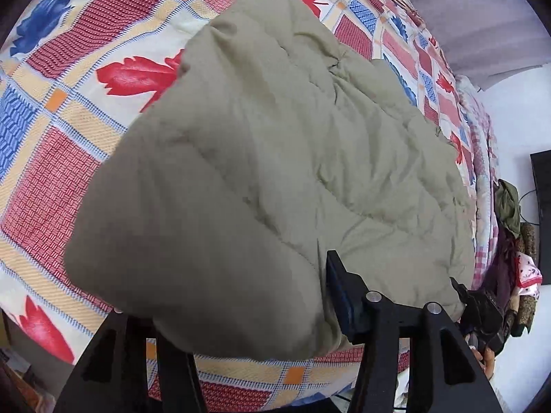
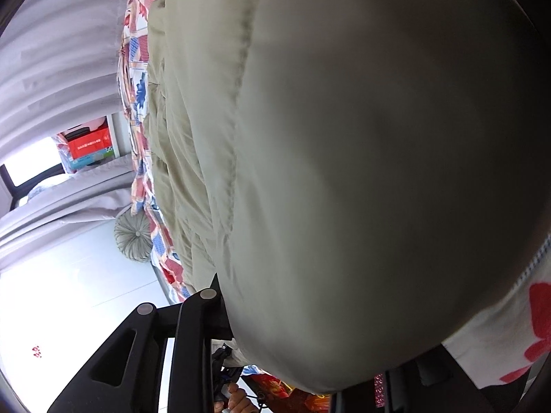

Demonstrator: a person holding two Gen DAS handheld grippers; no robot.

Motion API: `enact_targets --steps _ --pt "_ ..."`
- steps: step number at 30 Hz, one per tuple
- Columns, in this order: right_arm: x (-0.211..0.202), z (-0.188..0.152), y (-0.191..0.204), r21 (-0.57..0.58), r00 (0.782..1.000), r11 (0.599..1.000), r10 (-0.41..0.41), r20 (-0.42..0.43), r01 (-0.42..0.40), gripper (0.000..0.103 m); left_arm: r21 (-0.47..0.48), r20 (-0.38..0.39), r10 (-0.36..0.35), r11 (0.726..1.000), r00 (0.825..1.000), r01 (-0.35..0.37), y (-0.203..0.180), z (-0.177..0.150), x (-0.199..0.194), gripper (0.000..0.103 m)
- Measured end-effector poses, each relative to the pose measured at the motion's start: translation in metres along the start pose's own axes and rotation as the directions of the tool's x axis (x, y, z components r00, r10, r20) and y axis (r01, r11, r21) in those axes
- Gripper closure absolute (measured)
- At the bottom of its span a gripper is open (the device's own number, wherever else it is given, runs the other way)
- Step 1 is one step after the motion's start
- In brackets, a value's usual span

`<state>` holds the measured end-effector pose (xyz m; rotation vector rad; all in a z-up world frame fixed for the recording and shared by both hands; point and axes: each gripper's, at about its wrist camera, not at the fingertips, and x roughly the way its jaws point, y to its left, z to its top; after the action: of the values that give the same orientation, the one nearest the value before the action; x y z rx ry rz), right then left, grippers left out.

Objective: Fold large clothes

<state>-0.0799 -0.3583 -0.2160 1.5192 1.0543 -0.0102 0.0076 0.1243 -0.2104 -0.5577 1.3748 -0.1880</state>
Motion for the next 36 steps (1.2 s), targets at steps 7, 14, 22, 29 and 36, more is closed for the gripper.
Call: enact_targets --steps 7,14,22,29,36 --pt "-0.027 -0.005 0.030 -0.102 0.984 0.980 -0.168 0.056 0.173 0.056 0.030 0.048 0.137 0.990 0.989 -0.138 0.018 -0.008 -0.051 0.047" --pt "-0.064 -0.020 0.065 -0.208 0.898 0.881 -0.382 0.219 0.425 0.055 0.066 0.180 0.196 0.975 0.964 -0.211 0.015 0.014 -0.103 0.047" --pt "-0.085 -0.029 0.110 -0.415 0.839 0.741 -0.381 0.389 0.528 0.080 0.304 0.178 -0.028 0.952 0.984 -0.027 -0.095 0.067 -0.057 0.047" --pt "0.021 -0.028 0.154 -0.644 0.921 0.659 -0.299 0.249 0.388 0.080 0.401 0.168 -0.015 0.915 0.986 -0.055 -0.182 0.089 0.039 0.047" --pt "0.116 -0.014 0.156 -0.705 0.899 0.577 -0.381 0.216 0.414 0.085 0.392 0.172 0.094 0.907 0.981 -0.155 -0.164 0.109 0.109 0.047"
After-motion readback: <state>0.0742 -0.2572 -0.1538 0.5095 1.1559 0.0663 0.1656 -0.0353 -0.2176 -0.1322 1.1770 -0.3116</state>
